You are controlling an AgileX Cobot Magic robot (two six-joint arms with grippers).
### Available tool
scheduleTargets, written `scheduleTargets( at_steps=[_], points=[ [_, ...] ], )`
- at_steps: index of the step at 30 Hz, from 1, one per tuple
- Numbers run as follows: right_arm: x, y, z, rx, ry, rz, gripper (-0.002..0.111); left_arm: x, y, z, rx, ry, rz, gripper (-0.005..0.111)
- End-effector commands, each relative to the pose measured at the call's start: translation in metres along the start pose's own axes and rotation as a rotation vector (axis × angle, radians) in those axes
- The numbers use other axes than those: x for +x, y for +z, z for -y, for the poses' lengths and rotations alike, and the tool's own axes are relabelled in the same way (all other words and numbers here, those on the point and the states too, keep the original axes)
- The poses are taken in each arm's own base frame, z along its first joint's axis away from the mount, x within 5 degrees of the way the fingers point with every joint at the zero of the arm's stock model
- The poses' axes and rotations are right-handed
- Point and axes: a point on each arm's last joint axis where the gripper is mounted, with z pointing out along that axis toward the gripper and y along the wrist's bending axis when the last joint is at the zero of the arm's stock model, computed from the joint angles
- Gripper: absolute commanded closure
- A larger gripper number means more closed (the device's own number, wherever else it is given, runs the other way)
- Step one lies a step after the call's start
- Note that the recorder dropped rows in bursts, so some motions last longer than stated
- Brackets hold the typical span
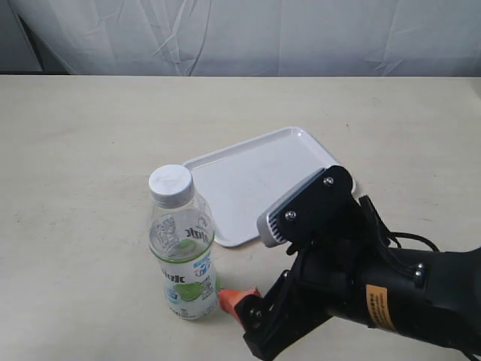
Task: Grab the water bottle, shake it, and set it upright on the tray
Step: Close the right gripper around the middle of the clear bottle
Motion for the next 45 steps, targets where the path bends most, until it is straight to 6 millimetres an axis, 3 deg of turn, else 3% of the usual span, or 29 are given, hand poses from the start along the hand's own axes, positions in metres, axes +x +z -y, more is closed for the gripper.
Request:
scheduleTargets(
  at_steps=[1, 21, 34, 35, 37, 38, 39, 40, 41, 45],
  points=[
    [-0.016, 0.002, -0.002, -0.001, -0.019, 0.039, 0.004, 0.000, 0.000, 0.000, -0.002, 0.001, 0.014, 0.106],
    [-0.052, 0.046, -0.020, -0.073, -0.088, 0.009, 0.004, 0.000, 0.000, 0.000, -0.002, 0.001, 0.014, 0.106],
    [-0.048, 0.073, -0.023, -0.063, -0.097, -0.050, 0.007, 0.000, 0.000, 0.000, -0.002, 0.001, 0.014, 0.106],
    [-0.048, 0.073, -0.023, -0.063, -0.097, -0.051, 0.010, 0.000, 0.000, 0.000, -0.002, 0.001, 0.014, 0.106],
    [-0.047, 0.074, -0.023, -0.063, -0.098, -0.053, 0.029, 0.000, 0.000, 0.000, -0.002, 0.001, 0.014, 0.106],
    [-0.047, 0.074, -0.024, -0.079, -0.097, -0.058, 0.057, 0.000, 0.000, 0.000, -0.002, 0.001, 0.014, 0.106],
    [-0.047, 0.074, -0.025, -0.086, -0.097, -0.060, 0.070, 0.000, 0.000, 0.000, -0.002, 0.001, 0.014, 0.106],
    [-0.046, 0.074, -0.025, -0.093, -0.097, -0.064, 0.099, 0.000, 0.000, 0.000, -0.002, 0.001, 0.014, 0.106],
    [-0.046, 0.074, -0.026, -0.095, -0.097, -0.064, 0.108, 0.000, 0.000, 0.000, -0.002, 0.001, 0.014, 0.106],
    [-0.046, 0.074, -0.026, -0.096, -0.095, -0.065, 0.109, 0.000, 0.000, 0.000, -0.002, 0.001, 0.014, 0.106]
  ],
)
